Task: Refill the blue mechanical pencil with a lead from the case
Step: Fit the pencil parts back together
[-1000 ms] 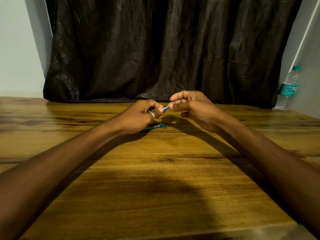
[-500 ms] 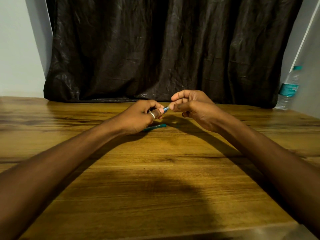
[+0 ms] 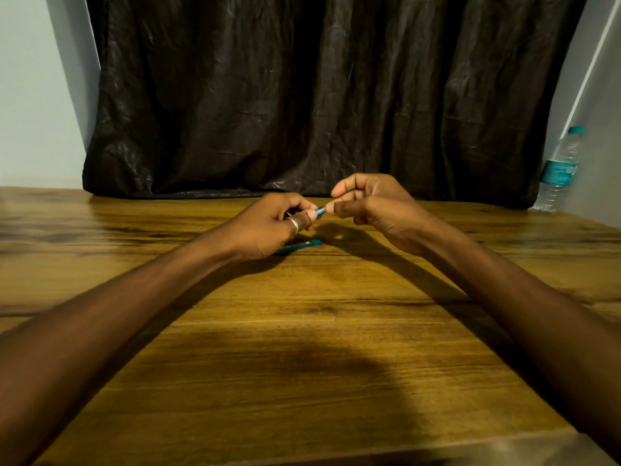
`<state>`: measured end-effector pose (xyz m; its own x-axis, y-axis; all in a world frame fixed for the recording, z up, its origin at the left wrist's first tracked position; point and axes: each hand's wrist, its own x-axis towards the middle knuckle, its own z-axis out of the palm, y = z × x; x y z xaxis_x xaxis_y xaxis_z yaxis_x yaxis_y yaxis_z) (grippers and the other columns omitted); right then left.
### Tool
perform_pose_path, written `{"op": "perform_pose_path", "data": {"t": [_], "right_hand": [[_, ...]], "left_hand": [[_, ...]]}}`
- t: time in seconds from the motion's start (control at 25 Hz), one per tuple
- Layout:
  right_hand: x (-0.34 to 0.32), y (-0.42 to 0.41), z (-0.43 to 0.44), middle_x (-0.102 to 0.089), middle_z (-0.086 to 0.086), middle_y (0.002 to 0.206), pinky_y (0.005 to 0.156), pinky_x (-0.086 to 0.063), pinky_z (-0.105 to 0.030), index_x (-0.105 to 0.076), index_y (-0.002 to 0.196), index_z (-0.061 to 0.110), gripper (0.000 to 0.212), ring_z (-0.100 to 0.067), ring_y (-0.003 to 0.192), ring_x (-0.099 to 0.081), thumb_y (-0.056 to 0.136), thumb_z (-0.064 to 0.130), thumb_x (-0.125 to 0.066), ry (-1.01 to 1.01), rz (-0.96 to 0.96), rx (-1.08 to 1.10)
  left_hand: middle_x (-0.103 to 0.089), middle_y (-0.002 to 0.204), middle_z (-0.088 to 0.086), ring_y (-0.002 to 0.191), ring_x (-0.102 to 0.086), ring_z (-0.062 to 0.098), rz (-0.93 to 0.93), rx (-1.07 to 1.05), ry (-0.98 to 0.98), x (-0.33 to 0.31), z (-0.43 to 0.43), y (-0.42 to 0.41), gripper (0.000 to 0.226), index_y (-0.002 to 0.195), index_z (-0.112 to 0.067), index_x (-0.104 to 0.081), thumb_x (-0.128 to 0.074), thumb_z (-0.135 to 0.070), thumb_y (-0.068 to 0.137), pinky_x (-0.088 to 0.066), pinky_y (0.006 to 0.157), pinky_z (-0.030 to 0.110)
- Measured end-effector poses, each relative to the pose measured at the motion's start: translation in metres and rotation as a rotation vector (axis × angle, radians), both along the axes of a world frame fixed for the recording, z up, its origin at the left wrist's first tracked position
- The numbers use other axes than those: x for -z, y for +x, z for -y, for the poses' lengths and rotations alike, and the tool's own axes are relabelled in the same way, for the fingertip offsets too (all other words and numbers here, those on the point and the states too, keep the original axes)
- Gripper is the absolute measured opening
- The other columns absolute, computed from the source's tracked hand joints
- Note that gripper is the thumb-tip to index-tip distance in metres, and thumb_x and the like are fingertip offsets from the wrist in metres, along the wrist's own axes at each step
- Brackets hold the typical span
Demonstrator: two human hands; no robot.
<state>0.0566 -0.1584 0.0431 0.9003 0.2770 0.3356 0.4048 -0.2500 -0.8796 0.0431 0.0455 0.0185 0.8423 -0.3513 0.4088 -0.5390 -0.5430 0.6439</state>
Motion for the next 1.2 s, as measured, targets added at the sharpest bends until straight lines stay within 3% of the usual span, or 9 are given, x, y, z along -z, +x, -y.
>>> {"op": "perform_pose_path", "data": {"t": [0.16,0.32,0.4,0.6,0.8,0.92,1.04,1.2], "right_hand": [[0.0,-0.002,0.0,-0.072,0.003,0.072,0.055,-0.038,-0.02,-0.065,0.095,0.013,0.021,-0.001,0.06,-0.06,0.082,0.0,-0.075,-0.021,-0.01,-0.009],[0.0,-0.004,0.0,-0.069,0.001,0.072,0.05,-0.039,-0.013,-0.064,0.103,0.005,0.024,0.001,0.056,-0.059,0.083,-0.003,-0.073,-0.062,-0.008,-0.018],[0.0,-0.005,0.0,-0.068,-0.001,0.074,0.05,-0.042,-0.011,-0.064,0.108,0.001,0.027,0.002,0.056,-0.061,0.083,-0.005,-0.073,-0.085,-0.004,-0.017],[-0.001,-0.006,0.001,-0.068,-0.004,0.076,0.05,-0.044,-0.008,-0.063,0.108,-0.002,0.025,0.004,0.057,-0.064,0.084,-0.007,-0.071,-0.092,-0.009,-0.024],[-0.002,-0.005,0.001,-0.066,-0.007,0.078,0.048,-0.043,-0.008,-0.063,0.11,-0.005,0.028,-0.002,0.06,-0.063,0.083,-0.01,-0.07,-0.121,-0.005,-0.006],[-0.002,0.001,0.005,-0.068,-0.006,0.079,0.052,-0.044,-0.008,-0.066,0.11,-0.004,0.026,0.002,0.059,-0.064,0.084,-0.009,-0.07,-0.094,0.018,0.041],[0.001,0.012,0.015,-0.073,0.0,0.081,0.069,-0.05,-0.019,-0.075,0.097,0.011,0.014,-0.003,0.071,-0.065,0.083,0.007,-0.076,-0.329,0.144,0.173],[0.008,0.013,0.02,-0.077,0.009,0.079,0.068,-0.051,-0.015,-0.079,0.088,0.022,0.009,0.002,0.074,-0.068,0.081,0.027,-0.08,-0.687,0.217,0.185]], "left_hand": [[-0.066,0.089,-0.012,0.07,-0.058,-0.012,0.03,0.007,0.03,0.0,0.0,-0.002,0.011,0.104,-0.027,-0.067,-0.056,-0.027,0.102,-0.04,0.06,0.007],[-0.067,0.087,-0.009,0.08,-0.061,0.012,0.041,0.039,0.046,0.002,-0.002,-0.002,0.012,0.102,-0.025,-0.069,-0.057,-0.026,0.101,-0.048,0.073,0.031],[-0.067,0.087,-0.008,0.081,-0.063,0.018,0.046,0.037,0.063,0.003,-0.004,0.0,0.013,0.103,-0.022,-0.07,-0.058,-0.026,0.1,-0.049,0.075,0.035],[-0.066,0.085,-0.011,0.076,-0.058,0.002,0.051,0.04,0.059,0.005,-0.004,0.0,0.012,0.103,-0.027,-0.068,-0.057,-0.026,0.101,-0.046,0.069,0.025],[-0.073,0.099,0.009,0.084,-0.06,0.011,0.053,0.025,0.063,0.005,-0.001,-0.001,0.018,0.109,-0.014,-0.07,-0.056,-0.022,0.102,-0.047,0.074,0.028],[-0.073,0.102,0.007,0.09,-0.066,0.019,0.038,-0.004,0.066,0.003,-0.001,-0.003,0.02,0.111,-0.015,-0.07,-0.055,-0.024,0.102,-0.051,0.08,0.032],[-0.073,0.101,0.005,0.096,-0.067,0.024,0.029,-0.041,0.066,0.003,-0.003,-0.001,0.019,0.111,-0.019,-0.07,-0.056,-0.029,0.102,-0.053,0.088,0.044],[-0.071,0.097,-0.004,0.097,-0.066,0.023,0.028,-0.084,0.082,0.005,-0.005,0.002,0.014,0.106,-0.028,-0.068,-0.055,-0.03,0.102,-0.052,0.084,0.04]]}}
